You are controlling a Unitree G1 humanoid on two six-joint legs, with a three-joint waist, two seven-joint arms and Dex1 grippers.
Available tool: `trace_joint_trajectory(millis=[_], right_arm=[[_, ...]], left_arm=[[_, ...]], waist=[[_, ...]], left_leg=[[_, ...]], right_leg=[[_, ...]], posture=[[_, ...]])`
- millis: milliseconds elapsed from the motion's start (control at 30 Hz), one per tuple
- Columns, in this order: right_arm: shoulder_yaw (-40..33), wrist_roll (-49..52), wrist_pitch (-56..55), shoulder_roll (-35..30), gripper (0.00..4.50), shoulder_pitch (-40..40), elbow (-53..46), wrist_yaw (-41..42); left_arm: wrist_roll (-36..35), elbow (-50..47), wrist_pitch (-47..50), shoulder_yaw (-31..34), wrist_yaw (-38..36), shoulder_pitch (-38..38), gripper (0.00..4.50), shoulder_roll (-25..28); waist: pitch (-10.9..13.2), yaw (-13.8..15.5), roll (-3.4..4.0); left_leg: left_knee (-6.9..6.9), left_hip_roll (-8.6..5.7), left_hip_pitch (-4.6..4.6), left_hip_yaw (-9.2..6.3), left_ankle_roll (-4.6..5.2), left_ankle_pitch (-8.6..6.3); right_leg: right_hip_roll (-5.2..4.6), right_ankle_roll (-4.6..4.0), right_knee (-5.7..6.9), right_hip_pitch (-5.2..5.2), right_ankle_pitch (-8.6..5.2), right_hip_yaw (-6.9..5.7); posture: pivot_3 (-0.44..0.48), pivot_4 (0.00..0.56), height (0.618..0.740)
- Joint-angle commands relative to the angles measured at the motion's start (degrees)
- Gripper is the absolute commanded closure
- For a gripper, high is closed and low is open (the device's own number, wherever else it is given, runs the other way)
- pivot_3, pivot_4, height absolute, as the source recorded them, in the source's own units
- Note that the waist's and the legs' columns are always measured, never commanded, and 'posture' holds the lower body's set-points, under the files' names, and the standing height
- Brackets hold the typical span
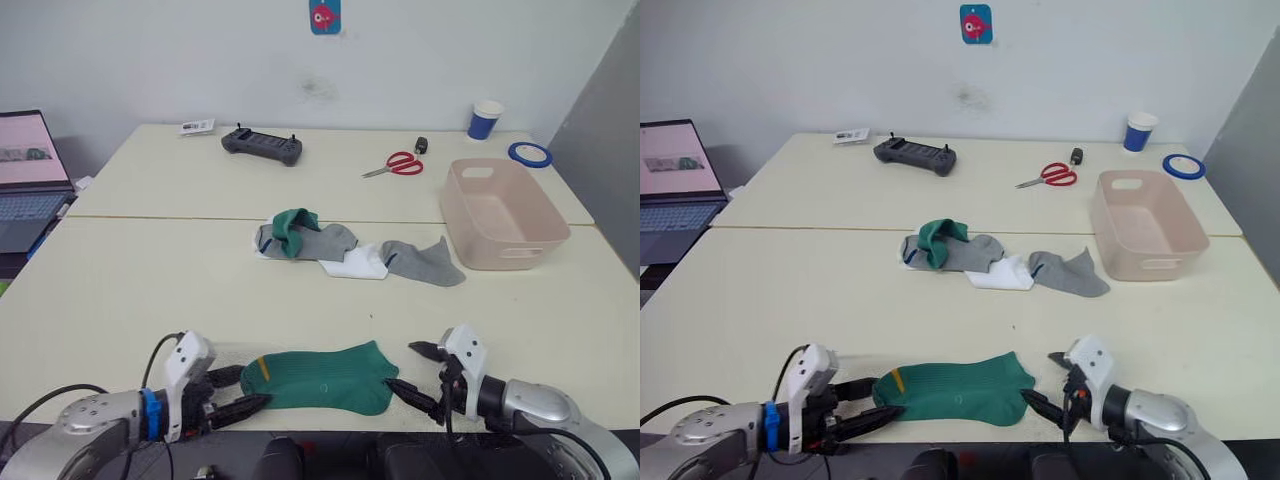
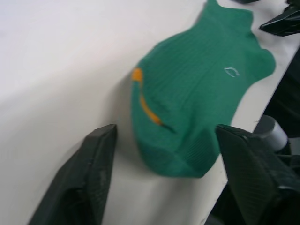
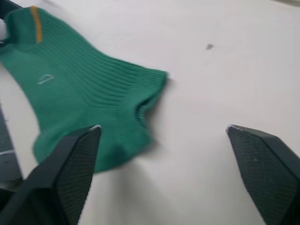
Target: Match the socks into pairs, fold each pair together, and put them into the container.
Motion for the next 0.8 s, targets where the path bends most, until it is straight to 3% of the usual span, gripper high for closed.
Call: trace_joint_trajectory(millis=[33,200,433,600,733,800], right_arm=[[-2.50,1.10,-2.16,-1.62,0.00,-3.03,-1.07,2.70],[-4.11,2.92,-2.01,-1.20,0.00,-8.86,-1.06,3.60],[-3.45,5.15,1.12,1.34,0.00,-19.48,-2.71,1.07],[-2.74,4.50,1.58,2.81,0.00,-21.32,-2.92,-0.75],[-1.56,4.06,1.81,3.49,0.00,-21.43,-3.65,-1.64],[-1.24,3.89,1.69,3.65,0.00,-21.23,-3.85,-2.00]], left_arm=[[3.38,3.88,-2.58,6.01,2.63,0.42,0.02,0.22],[3.40,4.22,-4.80,6.84,5.23,-6.96,0.02,-1.36],[10.09,5.99,-3.06,-6.26,20.30,-29.38,0.02,-13.94],[16.03,15.04,-4.15,-11.95,27.08,-40.33,0.02,-21.63],[19.81,23.91,-5.53,-14.56,28.40,-47.30,0.02,-24.73],[20.97,28.26,-6.48,-14.81,29.01,-50.04,0.56,-26.18]], waist=[[0.01,-0.04,0.01],[0.06,0.18,-0.06],[0.06,0.94,-0.13],[0.08,0.73,-0.15],[0.08,0.41,-0.15],[0.08,0.17,-0.15]], left_leg=[[-0.01,0.00,0.00,0.00,0.00,0.00],[-0.02,0.01,-0.21,-0.02,0.01,0.00],[0.39,-0.13,-0.62,-0.01,0.00,0.00],[0.41,-0.11,-0.60,0.03,0.01,0.00],[0.44,-0.10,-0.58,-0.05,0.02,0.01],[0.46,-0.10,-0.59,-0.02,0.02,0.01]], right_leg=[[0.01,-0.01,0.01,0.01,0.00,-0.01],[0.12,0.00,0.04,0.00,0.00,-0.06],[0.25,0.75,-0.06,-0.02,0.44,-0.16],[0.31,0.78,-0.06,-0.03,0.46,-0.14],[0.40,0.76,0.03,-0.02,0.48,-0.17],[0.40,0.78,0.03,-0.03,0.49,-0.16]], posture=[[0.000,0.150,0.740],[0.000,0.150,0.740],[0.000,0.150,0.740],[0.000,0.150,0.740],[0.000,0.150,0.740],[0.000,0.150,0.740]])
